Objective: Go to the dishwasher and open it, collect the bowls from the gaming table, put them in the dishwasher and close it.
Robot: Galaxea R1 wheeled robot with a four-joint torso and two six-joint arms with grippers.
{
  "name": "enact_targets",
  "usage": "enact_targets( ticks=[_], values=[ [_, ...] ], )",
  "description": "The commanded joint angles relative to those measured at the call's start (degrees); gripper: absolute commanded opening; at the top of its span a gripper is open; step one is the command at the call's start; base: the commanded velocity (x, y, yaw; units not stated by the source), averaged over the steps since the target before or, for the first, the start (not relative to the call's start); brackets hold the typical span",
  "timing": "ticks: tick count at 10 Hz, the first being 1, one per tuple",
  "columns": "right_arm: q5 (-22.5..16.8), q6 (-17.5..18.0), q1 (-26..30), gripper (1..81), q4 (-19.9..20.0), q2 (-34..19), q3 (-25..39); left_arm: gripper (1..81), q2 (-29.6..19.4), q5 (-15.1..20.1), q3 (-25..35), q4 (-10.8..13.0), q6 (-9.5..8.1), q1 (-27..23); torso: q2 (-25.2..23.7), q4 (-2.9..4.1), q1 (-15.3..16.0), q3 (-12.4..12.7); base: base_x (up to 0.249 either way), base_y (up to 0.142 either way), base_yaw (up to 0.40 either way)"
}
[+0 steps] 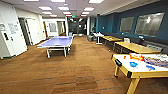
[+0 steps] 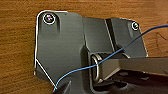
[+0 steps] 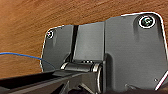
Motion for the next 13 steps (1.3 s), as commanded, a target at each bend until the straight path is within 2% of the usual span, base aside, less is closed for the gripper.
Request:
enact_targets(
  ticks=[1,13],
  values=[
    [-2.61,0.05,2.72,81.1,-0.33,0.21,0.48,81.1,-0.36,2.76,0.42,0.35,0.15,-3.13,0.00,0.00,0.00,0.00,0.000,0.000,-0.247],
    [-2.78,-0.04,2.90,81.1,-0.42,0.57,0.31,81.1,-0.09,3.12,0.25,0.53,0.15,-3.49,0.00,0.00,-0.02,0.00,0.000,0.000,-0.262]
  ],
)
